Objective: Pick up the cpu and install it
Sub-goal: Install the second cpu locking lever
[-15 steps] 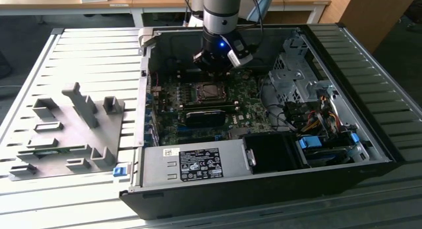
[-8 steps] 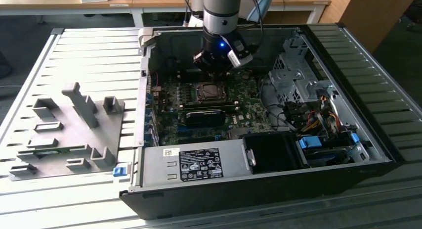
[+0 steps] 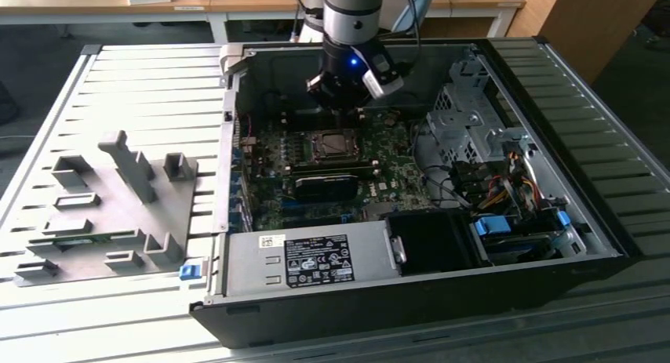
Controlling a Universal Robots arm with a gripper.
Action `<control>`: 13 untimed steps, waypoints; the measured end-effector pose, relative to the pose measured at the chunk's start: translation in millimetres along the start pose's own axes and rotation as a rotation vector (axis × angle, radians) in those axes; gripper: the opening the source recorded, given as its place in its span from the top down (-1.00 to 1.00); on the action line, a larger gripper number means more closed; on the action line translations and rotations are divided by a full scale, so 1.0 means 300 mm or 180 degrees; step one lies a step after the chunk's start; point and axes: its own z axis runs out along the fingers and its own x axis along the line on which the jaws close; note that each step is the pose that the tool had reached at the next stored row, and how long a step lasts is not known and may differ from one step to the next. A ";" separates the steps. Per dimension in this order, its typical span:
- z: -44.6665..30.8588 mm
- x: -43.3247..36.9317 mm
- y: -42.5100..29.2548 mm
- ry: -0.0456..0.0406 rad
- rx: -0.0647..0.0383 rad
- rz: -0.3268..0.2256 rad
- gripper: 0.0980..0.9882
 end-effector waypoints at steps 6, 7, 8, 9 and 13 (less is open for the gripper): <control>-0.001 0.001 -0.022 0.0000 0.0000 0.0000 0.98; -0.001 0.001 -0.027 0.0000 0.0000 0.0000 0.98; -0.002 0.001 -0.033 0.0000 0.0000 0.0001 0.98; -0.002 0.001 -0.038 0.0000 0.0000 0.0000 0.98; -0.003 0.002 -0.056 0.0000 0.0000 0.0000 0.98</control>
